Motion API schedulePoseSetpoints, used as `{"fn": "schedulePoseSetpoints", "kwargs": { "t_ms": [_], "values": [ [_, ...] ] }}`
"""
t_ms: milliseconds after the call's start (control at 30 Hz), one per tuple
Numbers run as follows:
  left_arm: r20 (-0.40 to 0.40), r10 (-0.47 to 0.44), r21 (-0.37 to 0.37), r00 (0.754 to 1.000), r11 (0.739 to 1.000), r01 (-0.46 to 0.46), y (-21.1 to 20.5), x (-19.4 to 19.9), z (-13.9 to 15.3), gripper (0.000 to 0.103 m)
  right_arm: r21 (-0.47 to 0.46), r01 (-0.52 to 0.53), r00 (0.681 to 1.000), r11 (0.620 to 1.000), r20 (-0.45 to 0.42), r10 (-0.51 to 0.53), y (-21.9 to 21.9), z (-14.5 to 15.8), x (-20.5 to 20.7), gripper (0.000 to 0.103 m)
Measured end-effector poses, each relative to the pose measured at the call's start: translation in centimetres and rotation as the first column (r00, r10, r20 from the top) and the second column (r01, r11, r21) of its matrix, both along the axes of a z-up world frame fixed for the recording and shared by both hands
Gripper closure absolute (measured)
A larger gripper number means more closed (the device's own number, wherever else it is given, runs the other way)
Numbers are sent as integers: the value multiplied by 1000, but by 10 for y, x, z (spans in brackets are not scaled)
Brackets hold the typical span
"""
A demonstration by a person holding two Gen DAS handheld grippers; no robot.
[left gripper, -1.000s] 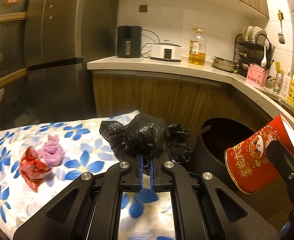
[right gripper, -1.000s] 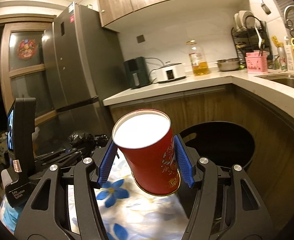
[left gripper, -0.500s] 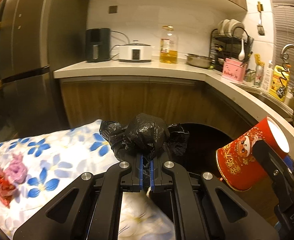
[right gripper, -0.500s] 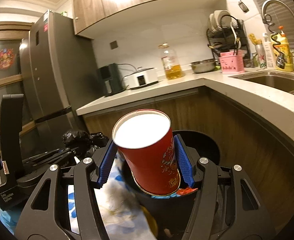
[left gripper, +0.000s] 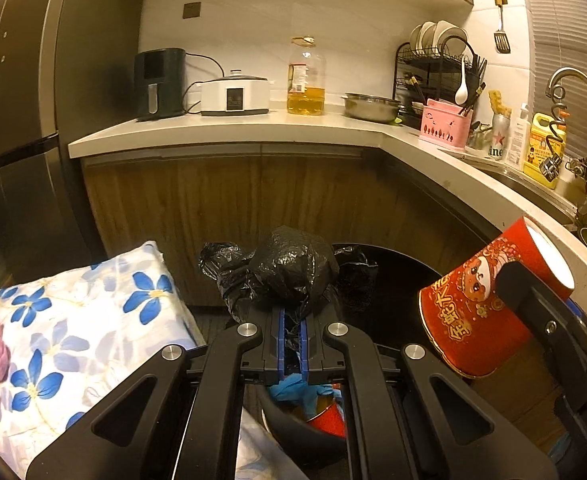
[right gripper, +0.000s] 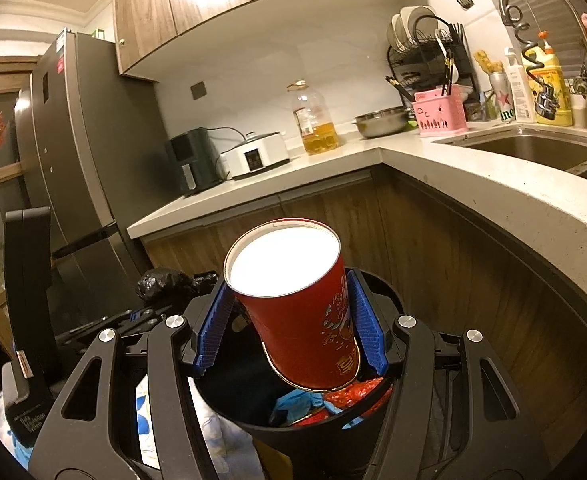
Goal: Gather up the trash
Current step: 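Carry the red cup and black bag over the black bin with both tools, then open both tools to drop the red cup and black bag into the bin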
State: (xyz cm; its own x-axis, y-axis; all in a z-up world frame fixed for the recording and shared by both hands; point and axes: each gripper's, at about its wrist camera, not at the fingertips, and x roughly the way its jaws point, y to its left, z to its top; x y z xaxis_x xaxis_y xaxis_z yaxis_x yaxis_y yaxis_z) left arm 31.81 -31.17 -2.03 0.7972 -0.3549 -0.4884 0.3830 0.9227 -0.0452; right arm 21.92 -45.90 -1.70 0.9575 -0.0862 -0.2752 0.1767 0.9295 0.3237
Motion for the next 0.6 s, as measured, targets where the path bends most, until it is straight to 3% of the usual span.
{"fn": "schedulePoseSetpoints", "kwargs": {
  "t_ms": [433, 533, 600],
  "values": [
    [-16, -25, 15, 1000, 1000, 26, -15, 9, -10, 97, 24, 6, 1000, 1000, -21, -6, -13, -7, 17, 45],
    [-23, -36, 17, 999, 999, 36, -16, 11, -12, 92, 27, 7, 1000, 1000, -25, -7, -15, -8, 21, 45],
    [-26, -38, 19, 999, 999, 39, -16, 12, -15, 81, 28, 9, 1000, 1000, -28, -8, -16, -9, 23, 45]
  ]
}}
